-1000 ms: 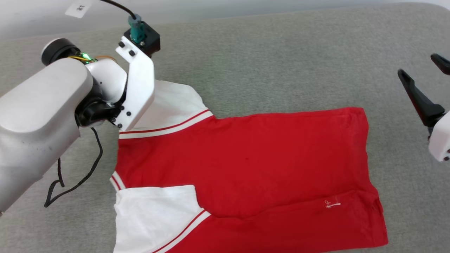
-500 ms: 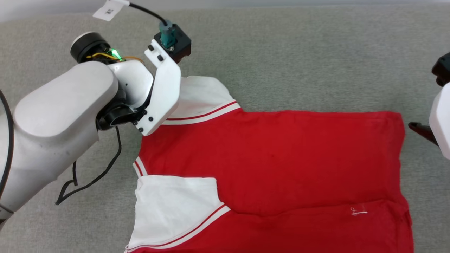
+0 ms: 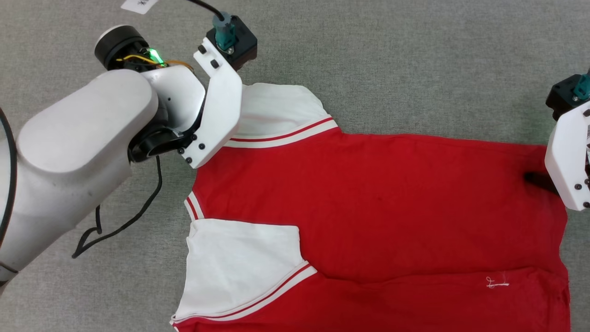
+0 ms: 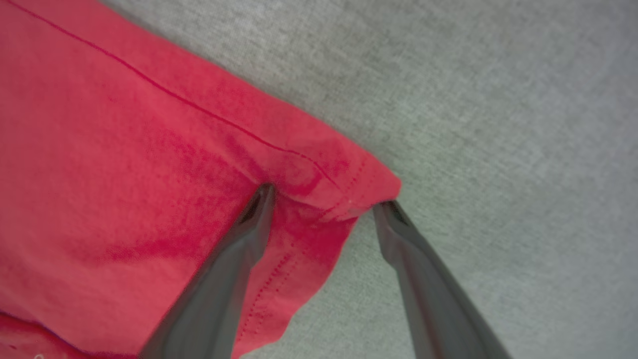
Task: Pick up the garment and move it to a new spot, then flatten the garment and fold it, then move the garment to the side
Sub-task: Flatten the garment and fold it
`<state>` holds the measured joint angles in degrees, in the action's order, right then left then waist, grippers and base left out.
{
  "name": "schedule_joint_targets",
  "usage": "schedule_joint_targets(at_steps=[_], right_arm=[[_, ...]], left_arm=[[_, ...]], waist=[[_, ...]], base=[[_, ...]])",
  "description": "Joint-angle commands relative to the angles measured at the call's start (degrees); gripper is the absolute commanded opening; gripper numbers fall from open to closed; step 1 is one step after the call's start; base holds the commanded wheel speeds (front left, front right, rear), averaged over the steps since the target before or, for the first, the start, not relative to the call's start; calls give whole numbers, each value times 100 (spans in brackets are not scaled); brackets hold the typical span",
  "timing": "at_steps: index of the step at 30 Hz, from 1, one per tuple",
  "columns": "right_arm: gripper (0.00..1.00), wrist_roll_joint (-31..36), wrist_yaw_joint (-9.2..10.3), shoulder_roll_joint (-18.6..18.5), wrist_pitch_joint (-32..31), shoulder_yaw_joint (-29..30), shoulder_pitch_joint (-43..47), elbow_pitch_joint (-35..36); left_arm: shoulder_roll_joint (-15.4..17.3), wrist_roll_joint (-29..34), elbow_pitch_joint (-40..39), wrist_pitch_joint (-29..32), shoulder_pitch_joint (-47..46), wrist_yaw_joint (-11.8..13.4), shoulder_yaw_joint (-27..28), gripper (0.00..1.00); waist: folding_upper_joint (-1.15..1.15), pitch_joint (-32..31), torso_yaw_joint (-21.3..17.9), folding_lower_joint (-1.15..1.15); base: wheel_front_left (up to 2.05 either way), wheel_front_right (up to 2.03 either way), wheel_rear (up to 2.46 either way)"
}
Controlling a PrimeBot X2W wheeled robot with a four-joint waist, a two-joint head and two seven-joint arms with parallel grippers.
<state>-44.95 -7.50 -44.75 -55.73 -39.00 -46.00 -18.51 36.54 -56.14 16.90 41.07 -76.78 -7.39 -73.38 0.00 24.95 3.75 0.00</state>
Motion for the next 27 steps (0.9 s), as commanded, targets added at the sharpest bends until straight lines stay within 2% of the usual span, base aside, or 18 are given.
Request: schedule_joint_targets(at_steps=[1,2,3,4,9,16,27], right_arm=[[100,-68,2,138,35,-239,176,-168],[49,-96,3,149,101,-302,171,-170],[33,-145,2,160,230,-317,148,-162],[0,-195,3,191,332,-300,115,-185],[0,-109,1,158,895,-470,-119,-180],[0,-255,2,157,1773,-725,-92,-234],[0,-614,3,-296,2669,-1141,593,-47]], left_arm=[[7,-5,21,-47,-42,1,5,0],[15,-5,34,-57,-39,1,5,0],[16,0,49,-81,-27,1,3,0],[17,18,62,-93,15,1,2,0],[63,7,127,-307,271,1,3,0],[116,-44,111,-715,685,1,1,0],[616,-60,-564,-869,1476,0,1,0]], waist=[[0,26,10,0],[0,31,3,0],[0,31,-2,0],[0,12,-13,0],[0,-235,-126,0],[0,-924,-176,0],[0,-1886,-6,0]], base=[[0,0,0],[0,0,0],[0,0,0],[0,0,0],[0,0,0],[0,0,0],[0,0,0]])
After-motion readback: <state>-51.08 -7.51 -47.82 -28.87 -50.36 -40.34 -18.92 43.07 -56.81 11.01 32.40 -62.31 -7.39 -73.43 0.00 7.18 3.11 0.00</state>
